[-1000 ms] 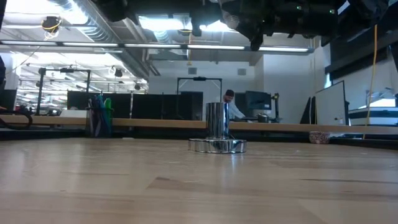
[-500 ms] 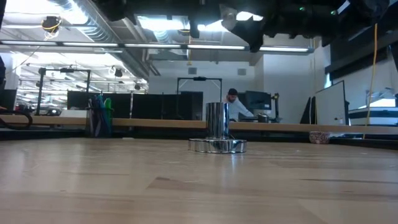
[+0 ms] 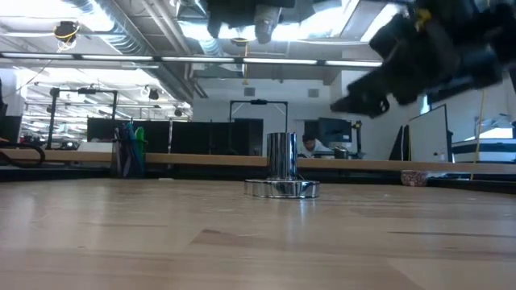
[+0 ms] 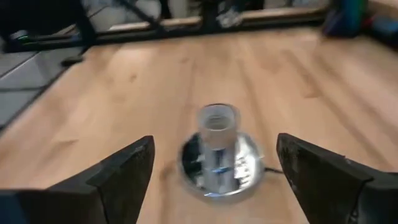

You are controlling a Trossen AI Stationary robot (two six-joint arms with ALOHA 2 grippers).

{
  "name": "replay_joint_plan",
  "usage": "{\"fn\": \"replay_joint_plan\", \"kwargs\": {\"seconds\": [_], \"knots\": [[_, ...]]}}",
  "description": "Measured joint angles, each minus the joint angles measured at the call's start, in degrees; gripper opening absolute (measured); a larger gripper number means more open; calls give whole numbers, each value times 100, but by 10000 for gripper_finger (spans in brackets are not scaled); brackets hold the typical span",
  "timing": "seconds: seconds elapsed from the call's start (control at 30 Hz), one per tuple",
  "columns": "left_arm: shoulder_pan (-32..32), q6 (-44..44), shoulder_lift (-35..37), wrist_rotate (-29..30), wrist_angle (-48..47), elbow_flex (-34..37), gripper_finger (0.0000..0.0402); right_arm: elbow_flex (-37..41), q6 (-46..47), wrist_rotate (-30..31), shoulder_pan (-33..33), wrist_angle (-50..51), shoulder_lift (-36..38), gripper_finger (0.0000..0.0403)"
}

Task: Screw lightbulb
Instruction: Insert the lightbulb into the lamp

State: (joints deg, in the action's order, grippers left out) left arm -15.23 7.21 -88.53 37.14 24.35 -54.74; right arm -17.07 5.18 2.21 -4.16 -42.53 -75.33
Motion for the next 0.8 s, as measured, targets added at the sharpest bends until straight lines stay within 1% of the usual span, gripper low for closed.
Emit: {"fn": "replay_joint_plan", "kwargs": {"seconds": [0.03, 0.1, 0.2, 0.27, 0.43, 0.6, 0.8], "knots": [[-102, 26, -21, 158, 10, 0, 147, 69, -45, 81, 1, -348, -274, 337], [-252, 63, -24, 435, 41, 4, 147, 89, -61, 48, 6, -736, -784, 337], [-431, 272, -9, 977, -11, -2, 147, -164, -81, -271, 6, -918, -1549, 337], [-528, 342, -33, 1284, -55, 0, 147, -345, -179, -380, 4, -1102, -2040, 337], [-731, 697, -192, 2012, -49, 0, 147, -714, -544, -400, 86, -2256, -3058, 337], [-862, 1046, -316, 2311, -63, 0, 147, -1028, -548, -438, 315, -2612, -3747, 337], [-915, 1233, -337, 2425, -52, 0, 147, -1386, -585, -678, 326, -2816, -4249, 336]]}}
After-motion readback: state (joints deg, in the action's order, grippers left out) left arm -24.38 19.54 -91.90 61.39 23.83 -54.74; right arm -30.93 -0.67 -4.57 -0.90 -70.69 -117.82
